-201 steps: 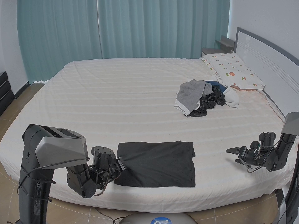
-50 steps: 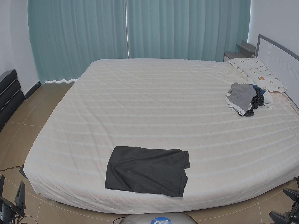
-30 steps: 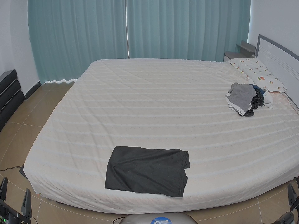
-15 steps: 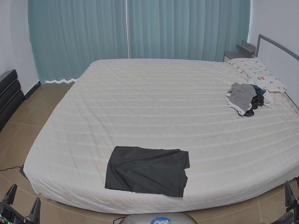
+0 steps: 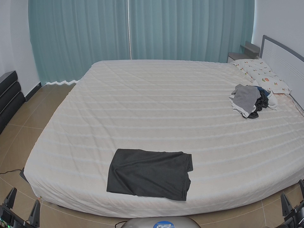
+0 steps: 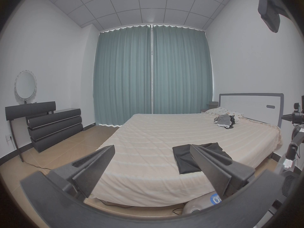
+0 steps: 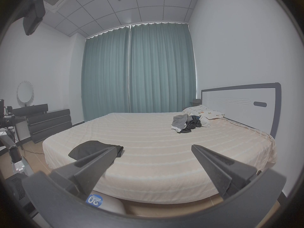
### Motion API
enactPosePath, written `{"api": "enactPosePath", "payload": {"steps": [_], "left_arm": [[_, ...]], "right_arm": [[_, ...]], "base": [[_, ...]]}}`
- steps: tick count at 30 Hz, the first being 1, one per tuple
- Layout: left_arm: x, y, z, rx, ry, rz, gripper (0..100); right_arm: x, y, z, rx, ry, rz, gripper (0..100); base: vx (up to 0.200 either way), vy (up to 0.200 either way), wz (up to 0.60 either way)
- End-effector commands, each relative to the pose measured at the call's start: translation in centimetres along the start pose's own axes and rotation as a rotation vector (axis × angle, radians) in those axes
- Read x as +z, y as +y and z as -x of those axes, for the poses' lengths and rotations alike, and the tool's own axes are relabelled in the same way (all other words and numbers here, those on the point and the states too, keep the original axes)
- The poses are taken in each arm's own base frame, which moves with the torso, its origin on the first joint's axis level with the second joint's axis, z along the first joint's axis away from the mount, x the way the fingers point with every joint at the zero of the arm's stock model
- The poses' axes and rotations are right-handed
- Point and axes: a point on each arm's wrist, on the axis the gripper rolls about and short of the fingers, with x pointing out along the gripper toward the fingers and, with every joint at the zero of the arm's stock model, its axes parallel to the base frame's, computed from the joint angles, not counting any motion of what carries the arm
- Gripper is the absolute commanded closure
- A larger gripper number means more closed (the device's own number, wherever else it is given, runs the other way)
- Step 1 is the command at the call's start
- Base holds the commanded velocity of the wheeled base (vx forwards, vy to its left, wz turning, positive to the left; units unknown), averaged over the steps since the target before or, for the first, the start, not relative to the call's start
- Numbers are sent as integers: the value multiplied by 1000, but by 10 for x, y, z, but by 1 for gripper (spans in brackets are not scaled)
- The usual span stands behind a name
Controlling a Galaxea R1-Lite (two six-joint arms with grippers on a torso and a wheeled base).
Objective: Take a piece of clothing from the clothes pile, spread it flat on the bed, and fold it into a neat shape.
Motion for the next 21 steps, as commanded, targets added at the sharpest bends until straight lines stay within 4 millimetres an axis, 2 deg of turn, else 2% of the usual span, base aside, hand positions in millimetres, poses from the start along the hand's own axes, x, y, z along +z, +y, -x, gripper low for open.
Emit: {"api": "enactPosePath", "payload": {"steps": [1, 21], "left_arm": [[-4, 0, -1, 1, 19, 0, 0], [-4, 0, -1, -4, 19, -7, 0]], "right_arm": [[-4, 0, 0, 2, -1, 1, 0], [-4, 0, 0, 14, -7, 32, 0]], "base": [[0, 0, 0], [0, 0, 0]]}}
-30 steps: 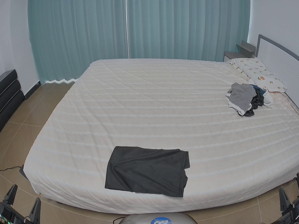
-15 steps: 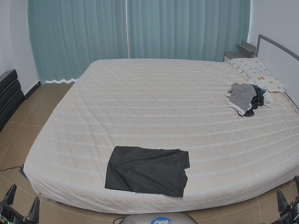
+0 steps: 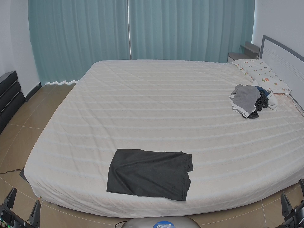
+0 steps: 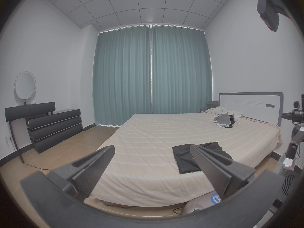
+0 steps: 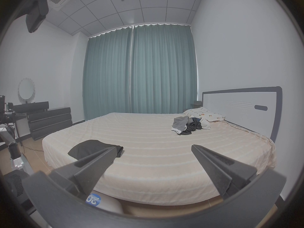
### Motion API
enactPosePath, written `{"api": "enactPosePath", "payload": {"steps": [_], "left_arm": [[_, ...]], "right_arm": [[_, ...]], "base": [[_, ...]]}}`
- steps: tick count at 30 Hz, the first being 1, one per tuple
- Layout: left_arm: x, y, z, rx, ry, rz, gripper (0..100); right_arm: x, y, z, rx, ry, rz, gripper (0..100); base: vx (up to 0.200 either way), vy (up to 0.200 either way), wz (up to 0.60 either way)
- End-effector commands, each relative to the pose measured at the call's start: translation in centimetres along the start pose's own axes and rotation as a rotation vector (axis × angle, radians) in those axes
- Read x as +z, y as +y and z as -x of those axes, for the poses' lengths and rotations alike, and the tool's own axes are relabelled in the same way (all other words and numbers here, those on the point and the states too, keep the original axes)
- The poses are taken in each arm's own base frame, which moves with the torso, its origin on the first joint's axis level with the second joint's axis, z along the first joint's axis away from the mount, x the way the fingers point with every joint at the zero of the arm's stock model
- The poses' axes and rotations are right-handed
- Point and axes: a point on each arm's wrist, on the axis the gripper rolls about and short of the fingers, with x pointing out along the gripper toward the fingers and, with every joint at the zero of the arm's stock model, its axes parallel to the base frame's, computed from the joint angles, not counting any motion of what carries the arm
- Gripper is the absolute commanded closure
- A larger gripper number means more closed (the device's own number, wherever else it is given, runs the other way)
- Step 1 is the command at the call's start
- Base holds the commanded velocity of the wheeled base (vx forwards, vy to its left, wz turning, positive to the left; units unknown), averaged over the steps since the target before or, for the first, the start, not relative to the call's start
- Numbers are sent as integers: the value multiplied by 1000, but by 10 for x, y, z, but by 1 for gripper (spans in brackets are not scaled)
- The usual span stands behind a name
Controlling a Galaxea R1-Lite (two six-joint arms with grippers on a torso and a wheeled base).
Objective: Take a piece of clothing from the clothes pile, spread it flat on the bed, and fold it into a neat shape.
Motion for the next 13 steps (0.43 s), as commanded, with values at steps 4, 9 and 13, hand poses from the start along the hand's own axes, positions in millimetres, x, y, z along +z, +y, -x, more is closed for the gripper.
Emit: {"api": "enactPosePath", "payload": {"steps": [4, 9, 13], "left_arm": [[-4, 0, -1, -3, 17, 2, 0], [-4, 0, -1, -3, 17, 2, 0], [-4, 0, -1, -3, 17, 2, 0]], "right_arm": [[-5, 0, 0, 12, 3, 3, 0], [-5, 0, 0, 12, 3, 0, 0], [-5, 0, 0, 12, 3, 0, 0]], "base": [[0, 0, 0], [0, 0, 0], [0, 0, 0]]}}
